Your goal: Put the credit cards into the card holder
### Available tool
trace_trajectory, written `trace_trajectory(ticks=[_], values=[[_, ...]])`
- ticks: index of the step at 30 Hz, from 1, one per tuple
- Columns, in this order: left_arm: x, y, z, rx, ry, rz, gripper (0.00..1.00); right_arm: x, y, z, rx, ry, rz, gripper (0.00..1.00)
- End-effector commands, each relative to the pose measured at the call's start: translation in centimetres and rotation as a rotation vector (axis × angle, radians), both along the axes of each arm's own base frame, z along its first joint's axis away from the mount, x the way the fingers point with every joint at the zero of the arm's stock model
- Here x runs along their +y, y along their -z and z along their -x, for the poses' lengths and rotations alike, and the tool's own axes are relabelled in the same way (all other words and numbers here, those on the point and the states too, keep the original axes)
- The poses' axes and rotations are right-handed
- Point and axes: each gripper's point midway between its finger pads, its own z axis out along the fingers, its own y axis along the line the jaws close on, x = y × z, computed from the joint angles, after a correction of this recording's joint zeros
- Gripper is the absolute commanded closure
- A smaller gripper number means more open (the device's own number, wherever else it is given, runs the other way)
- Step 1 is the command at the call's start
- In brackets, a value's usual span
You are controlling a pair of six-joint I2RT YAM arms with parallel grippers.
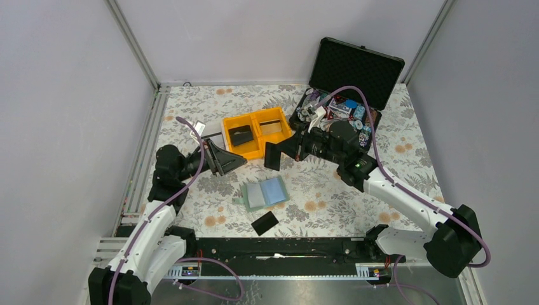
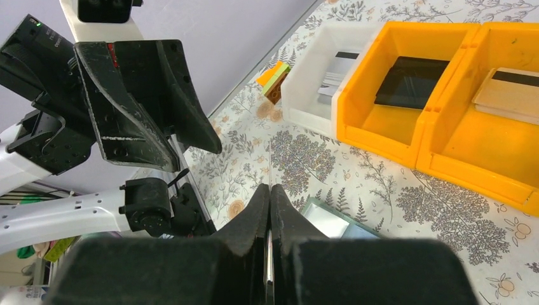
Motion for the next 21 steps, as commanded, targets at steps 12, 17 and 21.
trace_trajectory(ticks=[12, 17, 21], values=[[-4.0, -1.4, 2.3, -0.111, 0.145, -0.007, 0.18, 2.5, -4.4, 4.9, -0.066, -0.310, -0.167, 1.00], [-4.4, -2.5, 3.1, -0.142, 0.174, 0.025, 0.32, 2.6, -4.9, 6.5, -0.057, -0.402, -0.182, 1.00], [-4.5, -3.3, 3.4, -0.151, 0.188, 0.057, 0.48, 2.8, -4.2, 7.1, -0.030, -0.437, -0.167, 1.00]])
